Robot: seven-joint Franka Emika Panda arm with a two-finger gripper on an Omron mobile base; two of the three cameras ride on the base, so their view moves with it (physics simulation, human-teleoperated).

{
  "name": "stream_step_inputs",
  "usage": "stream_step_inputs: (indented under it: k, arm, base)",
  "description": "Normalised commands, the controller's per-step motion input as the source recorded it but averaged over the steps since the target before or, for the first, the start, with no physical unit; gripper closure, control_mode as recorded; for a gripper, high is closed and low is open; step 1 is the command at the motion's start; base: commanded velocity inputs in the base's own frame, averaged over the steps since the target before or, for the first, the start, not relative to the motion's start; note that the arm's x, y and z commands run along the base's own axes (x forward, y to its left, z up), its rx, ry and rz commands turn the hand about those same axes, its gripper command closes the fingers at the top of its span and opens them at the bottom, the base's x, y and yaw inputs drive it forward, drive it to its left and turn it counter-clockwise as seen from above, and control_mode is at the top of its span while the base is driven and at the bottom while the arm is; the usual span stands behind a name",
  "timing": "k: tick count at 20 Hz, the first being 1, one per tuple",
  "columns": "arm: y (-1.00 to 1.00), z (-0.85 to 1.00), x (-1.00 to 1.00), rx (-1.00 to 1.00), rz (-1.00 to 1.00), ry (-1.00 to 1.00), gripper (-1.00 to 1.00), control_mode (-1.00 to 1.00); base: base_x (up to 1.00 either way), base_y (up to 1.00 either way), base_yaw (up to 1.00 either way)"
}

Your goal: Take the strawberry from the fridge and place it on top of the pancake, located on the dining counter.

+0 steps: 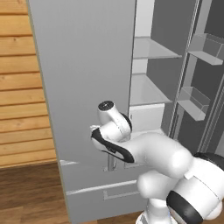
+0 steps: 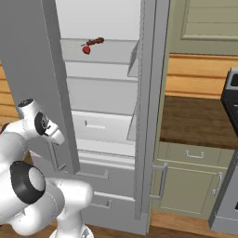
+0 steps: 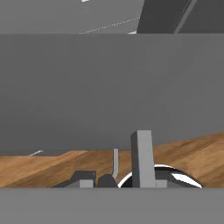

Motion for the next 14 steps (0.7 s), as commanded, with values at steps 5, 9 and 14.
stream_step_inputs:
  k: [5,9,14]
  arm:
    - [0.64,-0.03,-0.40,0.00,-0.13,0.00,1.00,-1.00]
    - [0.73,0.00,-0.40,0.00,-0.14,0.00,1.00,-1.00]
    - [0.79,0.00,-0.28,-0.01,-0.13,0.00,-1.00,-1.00]
  base:
    - [0.00,0.00,0.00]
    - [0.00,0.00,0.00]
    - [0.00,0.00,0.00]
